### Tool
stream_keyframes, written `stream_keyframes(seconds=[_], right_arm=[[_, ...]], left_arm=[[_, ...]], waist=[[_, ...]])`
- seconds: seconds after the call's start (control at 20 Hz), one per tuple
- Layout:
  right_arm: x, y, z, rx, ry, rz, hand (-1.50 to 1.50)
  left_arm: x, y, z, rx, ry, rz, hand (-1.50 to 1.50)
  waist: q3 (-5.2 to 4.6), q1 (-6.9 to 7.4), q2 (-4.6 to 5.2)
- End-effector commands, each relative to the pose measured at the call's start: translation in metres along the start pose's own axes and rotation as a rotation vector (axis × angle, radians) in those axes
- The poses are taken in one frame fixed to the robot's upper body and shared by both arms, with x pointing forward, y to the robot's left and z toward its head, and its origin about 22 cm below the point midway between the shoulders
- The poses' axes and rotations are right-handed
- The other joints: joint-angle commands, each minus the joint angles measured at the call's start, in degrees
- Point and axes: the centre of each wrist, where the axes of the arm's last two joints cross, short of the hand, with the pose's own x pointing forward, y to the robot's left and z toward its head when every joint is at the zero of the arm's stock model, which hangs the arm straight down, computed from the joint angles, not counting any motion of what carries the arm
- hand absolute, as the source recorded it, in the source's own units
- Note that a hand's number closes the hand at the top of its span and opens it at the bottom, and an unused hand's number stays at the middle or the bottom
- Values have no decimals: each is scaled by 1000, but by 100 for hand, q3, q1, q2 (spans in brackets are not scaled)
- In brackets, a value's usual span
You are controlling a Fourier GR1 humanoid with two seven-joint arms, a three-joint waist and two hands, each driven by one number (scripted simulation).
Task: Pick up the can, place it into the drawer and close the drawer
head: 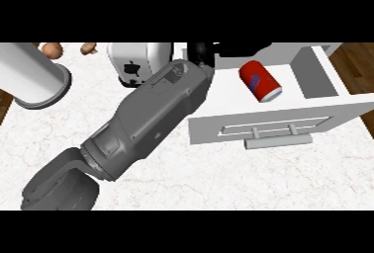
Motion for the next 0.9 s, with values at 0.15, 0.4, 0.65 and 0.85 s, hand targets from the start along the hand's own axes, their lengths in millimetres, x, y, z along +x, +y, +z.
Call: stream_keyframes(seconds=[0.15,0.4,0.65,0.85], right_arm=[[31,2,-5,50,-152,303,-150],[34,18,-17,124,-261,339,-150],[41,43,-32,168,-294,490,-150],[30,61,-45,207,-298,548,-150]], left_arm=[[9,-3,0,-10,-40,60,-150],[6,-1,-2,-17,-68,62,-150],[18,-10,4,-30,-104,77,-150],[3,-4,3,-17,-91,78,-150]], waist=[[-2,50,20],[-3,169,-5],[-7,304,-12],[-4,335,-15]])
